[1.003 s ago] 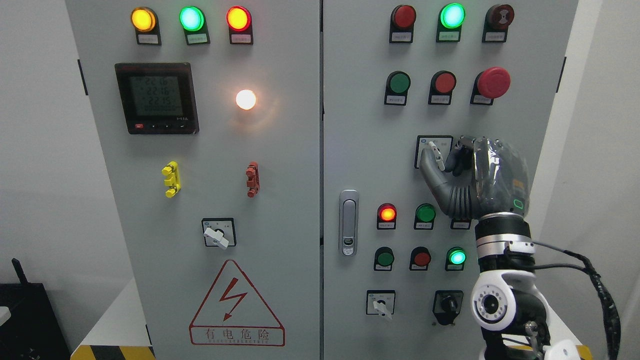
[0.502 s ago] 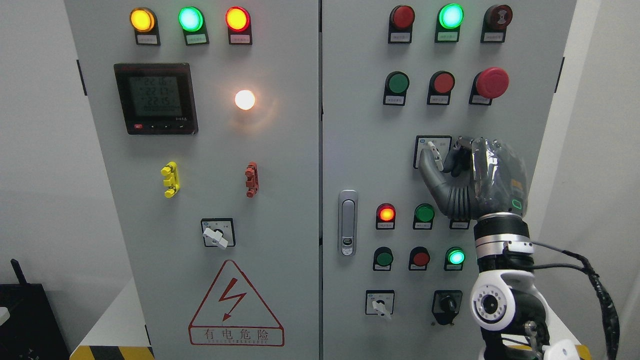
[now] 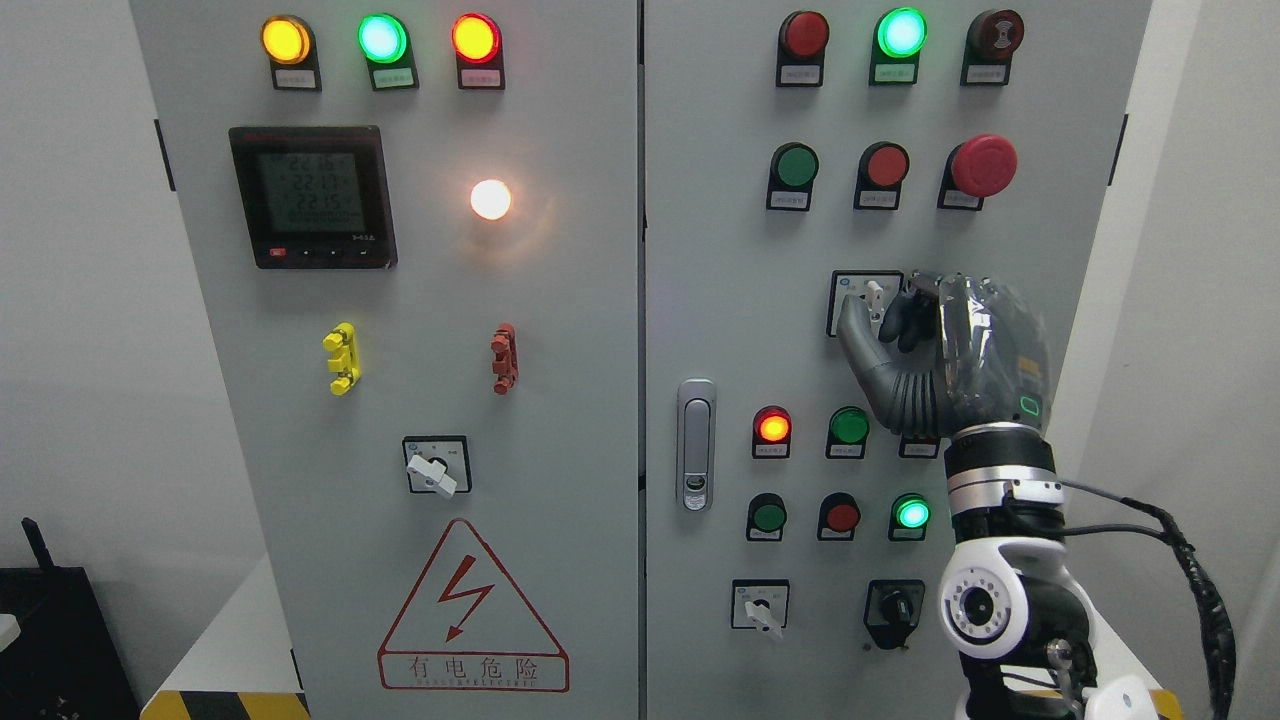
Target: Rotate and turn off gray switch
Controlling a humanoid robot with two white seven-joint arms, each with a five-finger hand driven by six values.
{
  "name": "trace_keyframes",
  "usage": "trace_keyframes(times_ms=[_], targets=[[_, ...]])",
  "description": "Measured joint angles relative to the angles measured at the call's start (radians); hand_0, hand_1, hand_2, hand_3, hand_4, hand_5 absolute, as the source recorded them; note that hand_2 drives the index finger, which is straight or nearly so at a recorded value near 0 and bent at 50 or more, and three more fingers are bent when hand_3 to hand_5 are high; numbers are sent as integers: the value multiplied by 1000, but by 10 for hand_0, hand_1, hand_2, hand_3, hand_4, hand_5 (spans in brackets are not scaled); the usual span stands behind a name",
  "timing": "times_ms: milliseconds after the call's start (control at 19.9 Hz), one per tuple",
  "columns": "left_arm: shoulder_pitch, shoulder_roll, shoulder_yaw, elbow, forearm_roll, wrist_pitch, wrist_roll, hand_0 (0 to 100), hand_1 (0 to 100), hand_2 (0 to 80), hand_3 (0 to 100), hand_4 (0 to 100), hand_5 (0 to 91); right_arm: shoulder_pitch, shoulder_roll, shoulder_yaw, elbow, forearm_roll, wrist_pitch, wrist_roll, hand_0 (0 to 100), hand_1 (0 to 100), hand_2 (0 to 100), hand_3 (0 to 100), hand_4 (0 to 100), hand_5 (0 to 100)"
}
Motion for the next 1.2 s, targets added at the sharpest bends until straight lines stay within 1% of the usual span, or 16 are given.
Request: trace_keyframes(times_ms=[502, 1204], targets=[[0, 0, 0, 0, 0, 0, 0, 120, 389, 0, 0, 0, 0, -1, 0, 4, 3, -1, 2, 1, 538, 308, 753, 891, 796, 919], [0, 0, 0, 0, 0, 0, 0, 120, 389, 0, 0, 0, 0, 9, 0, 3, -13, 1, -11, -3, 557, 357, 760, 896, 796, 925]])
